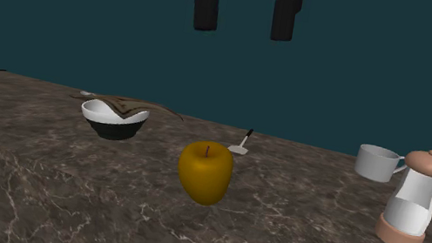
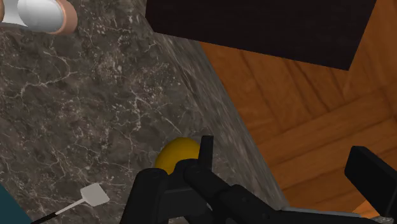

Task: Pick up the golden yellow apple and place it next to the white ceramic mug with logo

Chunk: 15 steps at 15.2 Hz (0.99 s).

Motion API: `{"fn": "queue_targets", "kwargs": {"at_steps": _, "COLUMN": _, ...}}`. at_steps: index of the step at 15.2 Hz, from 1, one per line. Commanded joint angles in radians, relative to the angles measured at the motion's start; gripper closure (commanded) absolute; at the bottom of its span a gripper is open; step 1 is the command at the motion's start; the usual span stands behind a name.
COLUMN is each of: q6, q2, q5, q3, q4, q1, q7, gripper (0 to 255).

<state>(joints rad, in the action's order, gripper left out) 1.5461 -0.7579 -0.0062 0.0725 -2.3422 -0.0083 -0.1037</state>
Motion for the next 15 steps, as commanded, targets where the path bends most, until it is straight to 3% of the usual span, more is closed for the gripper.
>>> {"fn": "queue_targets", "kwargs": {"at_steps": 1, "q6": 0.0, "q2": 0.0, "q5": 0.0, "q3": 0.0, "q4": 0.0, "q1": 0.0, "q7": 0.0, "gripper": 0}}
{"fn": "queue_targets", "kwargs": {"at_steps": 8, "q6": 0.267, "q2": 0.16, "q5": -0.026, "q3": 0.069, "q4": -0.058, "q1": -0.083, "q7": 0.221, "gripper": 0}}
{"fn": "queue_targets", "kwargs": {"at_steps": 15, "q6": 0.497, "q2": 0.372, "q5": -0.105, "q3": 0.125, "q4": -0.039, "q1": -0.181, "q7": 0.463, "gripper": 0}}
